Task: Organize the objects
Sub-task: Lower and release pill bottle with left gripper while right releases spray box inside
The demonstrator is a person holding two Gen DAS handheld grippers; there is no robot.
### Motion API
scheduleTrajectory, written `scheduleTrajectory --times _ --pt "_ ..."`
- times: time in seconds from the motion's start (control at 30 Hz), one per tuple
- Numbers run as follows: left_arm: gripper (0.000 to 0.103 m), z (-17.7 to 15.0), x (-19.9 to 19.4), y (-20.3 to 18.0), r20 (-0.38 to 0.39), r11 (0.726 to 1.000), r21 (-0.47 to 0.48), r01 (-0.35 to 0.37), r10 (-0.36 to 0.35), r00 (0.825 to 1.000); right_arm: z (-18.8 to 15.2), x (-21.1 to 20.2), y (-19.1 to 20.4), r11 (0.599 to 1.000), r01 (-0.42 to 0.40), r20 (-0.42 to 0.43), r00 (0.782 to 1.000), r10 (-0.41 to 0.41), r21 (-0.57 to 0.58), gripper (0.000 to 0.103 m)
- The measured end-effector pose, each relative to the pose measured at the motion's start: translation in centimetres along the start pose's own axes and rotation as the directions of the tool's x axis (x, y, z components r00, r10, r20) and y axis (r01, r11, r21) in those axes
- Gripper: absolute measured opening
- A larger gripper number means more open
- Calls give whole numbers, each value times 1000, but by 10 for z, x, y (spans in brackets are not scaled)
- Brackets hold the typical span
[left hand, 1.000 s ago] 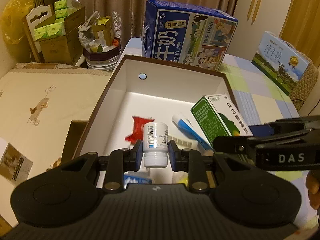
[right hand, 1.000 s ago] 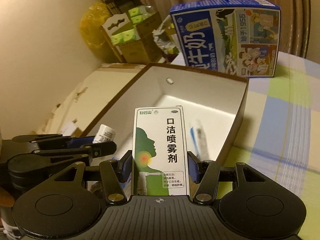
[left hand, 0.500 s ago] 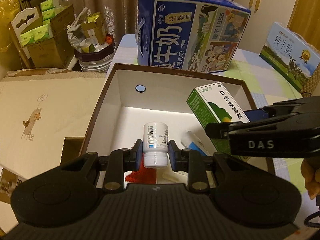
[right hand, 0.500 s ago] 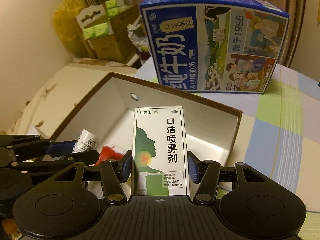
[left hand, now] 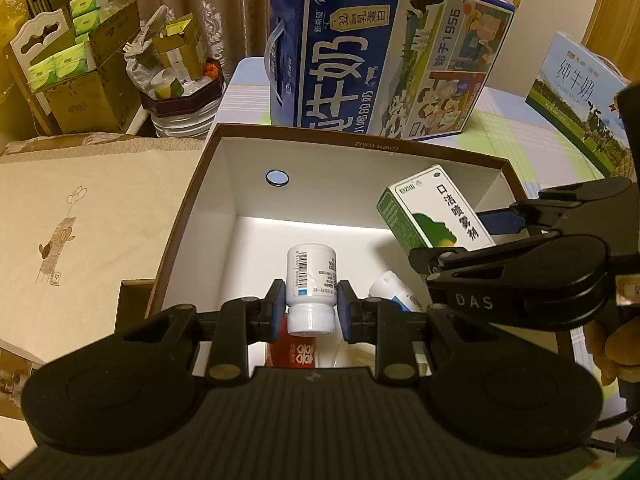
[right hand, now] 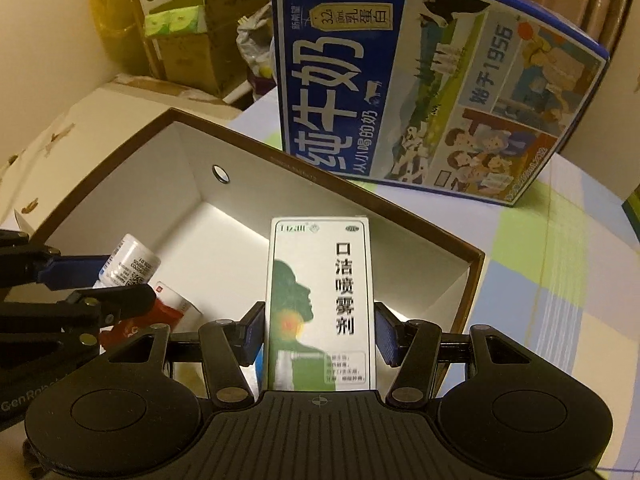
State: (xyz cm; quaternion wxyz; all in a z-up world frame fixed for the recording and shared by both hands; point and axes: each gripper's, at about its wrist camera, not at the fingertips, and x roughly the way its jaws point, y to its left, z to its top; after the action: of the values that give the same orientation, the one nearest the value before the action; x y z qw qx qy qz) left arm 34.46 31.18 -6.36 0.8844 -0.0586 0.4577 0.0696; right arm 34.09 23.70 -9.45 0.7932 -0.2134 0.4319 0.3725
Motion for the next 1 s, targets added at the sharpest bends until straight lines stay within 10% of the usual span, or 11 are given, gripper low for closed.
scheduleTrajectory --times 1.0 --pt "31 12 29 -11 -21 998 52 43 -42 999 -16 -34 -12 995 -92 30 995 92 30 52"
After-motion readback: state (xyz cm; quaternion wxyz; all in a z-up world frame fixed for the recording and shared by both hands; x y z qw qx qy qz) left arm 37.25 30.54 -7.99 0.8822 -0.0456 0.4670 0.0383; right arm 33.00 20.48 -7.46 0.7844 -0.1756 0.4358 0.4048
